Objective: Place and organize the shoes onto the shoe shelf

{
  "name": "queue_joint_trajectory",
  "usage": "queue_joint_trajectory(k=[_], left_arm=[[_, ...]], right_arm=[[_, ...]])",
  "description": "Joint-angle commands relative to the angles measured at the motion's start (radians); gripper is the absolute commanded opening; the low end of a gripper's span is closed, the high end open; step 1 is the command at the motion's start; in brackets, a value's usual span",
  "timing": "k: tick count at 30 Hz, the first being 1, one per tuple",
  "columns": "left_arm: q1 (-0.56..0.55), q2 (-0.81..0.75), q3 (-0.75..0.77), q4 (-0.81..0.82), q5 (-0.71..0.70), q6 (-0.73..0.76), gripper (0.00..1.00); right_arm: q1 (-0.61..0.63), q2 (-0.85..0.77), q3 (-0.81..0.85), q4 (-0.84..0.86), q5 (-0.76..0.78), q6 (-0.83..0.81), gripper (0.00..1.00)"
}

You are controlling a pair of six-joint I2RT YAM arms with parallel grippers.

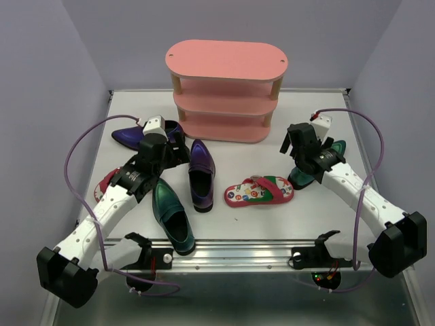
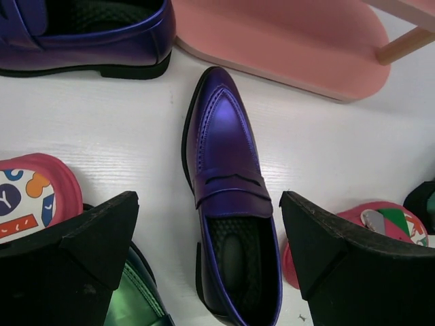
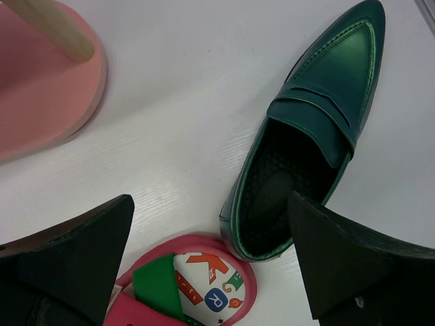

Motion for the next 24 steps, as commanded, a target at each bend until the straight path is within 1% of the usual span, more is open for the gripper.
queue_joint_trajectory(k=[1, 10, 12, 14, 16, 17, 19, 21, 23, 24], left_arm=[[-0.004, -0.052, -0.008, 0.083, 0.005, 0.039, 0.97], [-0.004, -0.055, -0.043, 0.089, -0.033, 0.026, 0.98], [-0.004, -0.066, -0.061, 0.089, -0.062, -0.009, 0.99], [-0.004, -0.071, -0.062, 0.078, -0.052, -0.041, 0.99], [-0.002, -0.025, -0.036, 0.037, -0.03, -0.04, 0.99], [-0.005, -0.006, -0.013, -0.007, -0.013, -0.027, 0.94], [-0.016, 0.009, -0.015, -0.02, -0.028, -0.024, 0.87], [-0.028, -0.006, -0.029, -0.022, -0.05, -0.035, 0.84], [-0.031, -0.024, -0.031, -0.032, -0.065, -0.041, 0.79], [-0.033, -0.029, -0.029, -0.043, -0.073, -0.047, 0.73]], right_arm=[[0.005, -0.025, -0.013, 0.047, 0.008, 0.012, 1.0], [0.005, -0.041, -0.022, 0.067, -0.008, -0.009, 1.0], [0.005, -0.047, -0.017, 0.068, -0.013, -0.008, 1.0], [0.005, -0.054, -0.02, 0.067, -0.019, 0.001, 1.0], [0.005, -0.067, -0.025, 0.073, -0.024, 0.007, 1.0], [0.005, -0.067, -0.023, 0.073, -0.025, 0.012, 1.0], [0.005, -0.056, -0.016, 0.073, -0.034, 0.015, 1.0], [0.005, -0.047, 0.0, 0.074, -0.045, 0.02, 1.0], [0.005, -0.039, 0.006, 0.074, -0.047, 0.029, 1.0], [0.005, -0.039, 0.009, 0.074, -0.047, 0.03, 1.0]])
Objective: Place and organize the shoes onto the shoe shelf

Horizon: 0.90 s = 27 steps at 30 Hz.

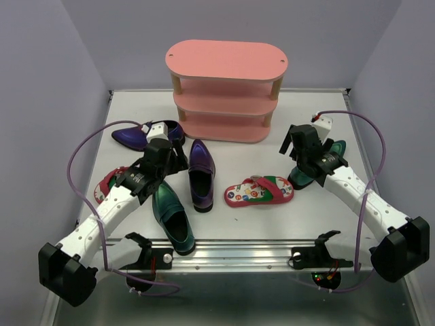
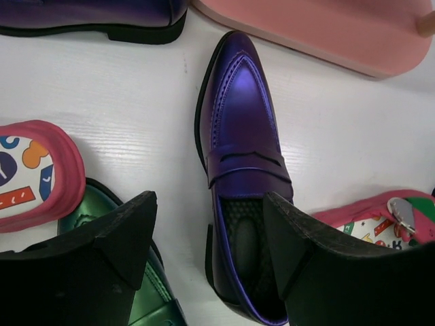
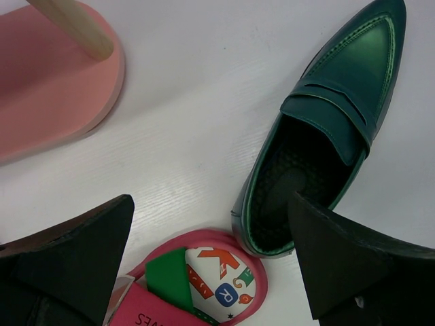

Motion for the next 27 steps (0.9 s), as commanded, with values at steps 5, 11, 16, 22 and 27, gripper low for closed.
queue_joint_trajectory(k=[5, 11, 16, 22, 27], left_arm=[[-0.019, -0.023, 0.016, -0.047, -0.014, -0.052, 0.46], [-0.059, 0.003, -0.007, -0.074, 0.032, -0.143, 0.55], [-0.113, 0.057, -0.026, -0.084, 0.028, -0.211, 0.74], [-0.134, 0.135, -0.07, -0.065, 0.034, -0.282, 0.66], [-0.156, 0.164, -0.121, -0.039, 0.031, -0.322, 0.57]], right_arm=[[0.005, -0.007, 0.029, 0.046, -0.002, 0.024, 1.0], [0.005, -0.03, 0.01, 0.046, 0.01, 0.033, 1.0], [0.005, -0.033, 0.007, 0.058, -0.002, 0.029, 1.0], [0.005, -0.027, 0.007, 0.063, -0.028, 0.021, 1.0], [0.005, -0.033, 0.0, 0.063, -0.025, 0.019, 1.0]])
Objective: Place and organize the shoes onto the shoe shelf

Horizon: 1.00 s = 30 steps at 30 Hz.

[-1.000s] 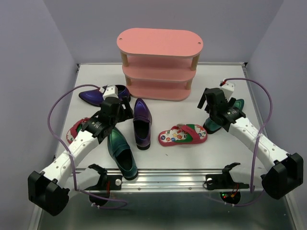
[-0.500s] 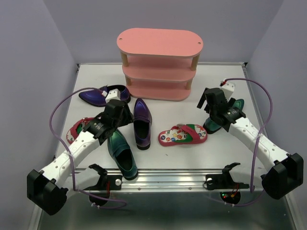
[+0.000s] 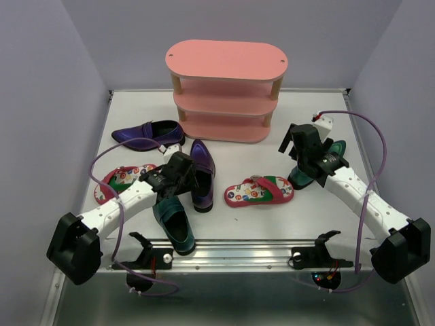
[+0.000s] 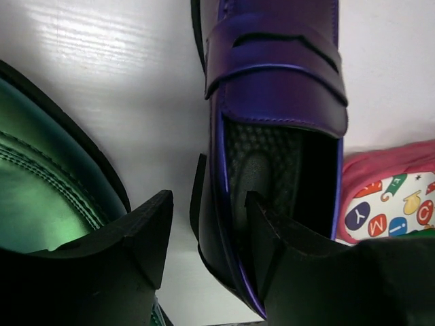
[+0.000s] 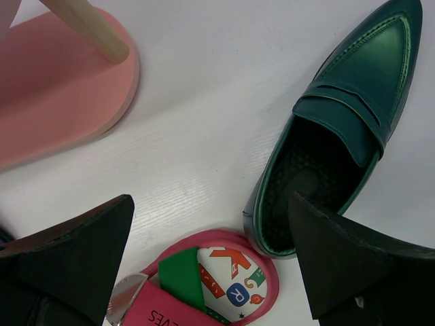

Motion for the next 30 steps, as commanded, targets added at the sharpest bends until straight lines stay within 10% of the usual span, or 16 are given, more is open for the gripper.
queue_joint_trajectory(k=[1, 6, 10, 30], left_arm=[[-0.018, 0.011, -0.032, 0.027, -0.009, -0.058, 0.57], [-0.027, 0.054, -0.03, 0.027, -0.012, -0.048, 0.47], [-0.036, 0.055, 0.01, 0.001, -0.026, -0.027, 0.01], [-0.05, 0.178, 0.438, -0.142, -0.003, 0.07, 0.0]], right_arm=[[0.005, -0.024, -0.002, 0.043, 0.003, 0.0, 1.0], [0.005, -0.019, -0.004, 0.045, -0.001, 0.004, 1.0], [0.005, -0.018, -0.002, 0.045, -0.001, 0.006, 1.0], [0.005, -0.047, -0.008, 0.049, 0.002, 0.021, 1.0]])
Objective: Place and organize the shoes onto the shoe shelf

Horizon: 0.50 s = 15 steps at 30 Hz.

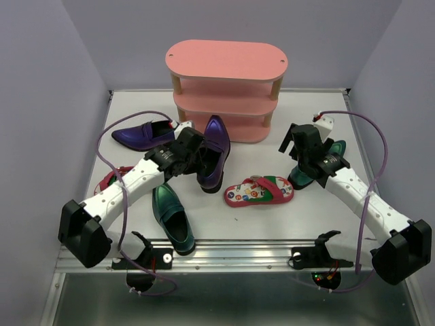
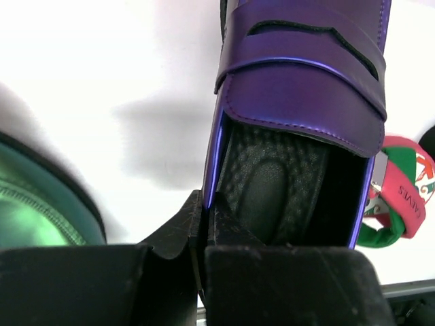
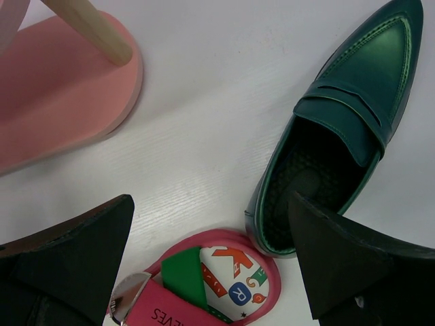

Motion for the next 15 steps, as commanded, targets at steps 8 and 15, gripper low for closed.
queue_joint_trajectory(k=[8, 15], left_arm=[[-0.007, 0.249, 0.253, 0.087, -0.007, 0.032, 0.0], [-0.007, 0.368, 0.354, 0.15, 0.042, 0.06, 0.0]], right_arm=[[0.005, -0.065, -0.006, 0.036, 0.057, -0.026, 1.0], [0.005, -0.081, -0.007, 0.034, 0.032, -0.017, 1.0]])
